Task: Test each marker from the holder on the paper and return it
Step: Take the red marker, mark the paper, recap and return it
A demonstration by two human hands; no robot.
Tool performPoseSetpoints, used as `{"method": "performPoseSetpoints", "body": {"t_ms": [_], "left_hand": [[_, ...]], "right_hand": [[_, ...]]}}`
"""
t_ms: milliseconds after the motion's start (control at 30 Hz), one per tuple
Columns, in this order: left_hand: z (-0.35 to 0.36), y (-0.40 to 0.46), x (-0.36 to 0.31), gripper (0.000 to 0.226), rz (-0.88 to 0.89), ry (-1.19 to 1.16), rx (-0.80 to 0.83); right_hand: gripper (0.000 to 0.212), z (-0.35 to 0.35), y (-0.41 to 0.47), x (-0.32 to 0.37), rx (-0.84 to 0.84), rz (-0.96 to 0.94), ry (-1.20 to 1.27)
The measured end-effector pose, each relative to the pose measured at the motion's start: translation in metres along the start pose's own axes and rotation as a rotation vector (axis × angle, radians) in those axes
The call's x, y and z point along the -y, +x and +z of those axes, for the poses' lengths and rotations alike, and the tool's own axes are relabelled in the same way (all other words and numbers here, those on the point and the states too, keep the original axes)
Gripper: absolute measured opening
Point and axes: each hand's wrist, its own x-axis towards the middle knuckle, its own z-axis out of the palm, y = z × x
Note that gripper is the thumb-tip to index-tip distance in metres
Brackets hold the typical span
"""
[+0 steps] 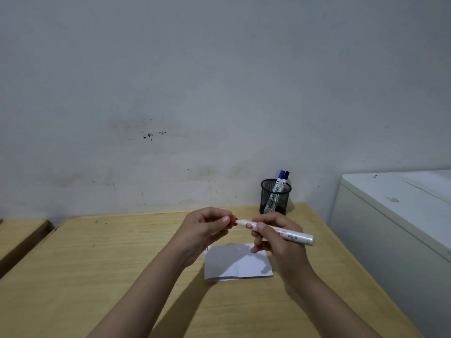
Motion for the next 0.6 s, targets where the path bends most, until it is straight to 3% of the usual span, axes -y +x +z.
{"method": "performPoseSetpoints", "body": {"t_ms": [100, 200, 400, 433, 533, 600], "left_hand": [[0.005, -0.007, -0.004, 0.011, 0.030, 0.020, 0.024], [0.008, -0.011, -0.007, 0.014, 0.087, 0.032, 0.019], [0.013, -0.014, -0.006, 0.021, 0.224, 0.113, -0.026], [0.014, -0.013, -0.006, 0.022, 0.234, 0.125, -0.035], [0.015, -0.009, -0.007, 0.019, 0.273, 0.103, -0.097], [0.016, -0.003, -0.010, 0.016, 0.307, 0.066, -0.172]], "right_hand": [[0.007, 0.001, -0.003, 0.008, 0.040, -0.033, -0.066], [0.021, 0.000, -0.005, 0.015, 0.084, -0.041, -0.075], [0.012, 0.000, -0.007, 0.018, 0.078, -0.042, -0.061], [0.010, 0.000, -0.007, 0.018, 0.076, -0.021, -0.053], [0.033, 0.004, -0.005, 0.013, 0.045, 0.161, 0.110], [0.032, 0.009, -0.006, 0.010, 0.070, 0.301, 0.122]]}}
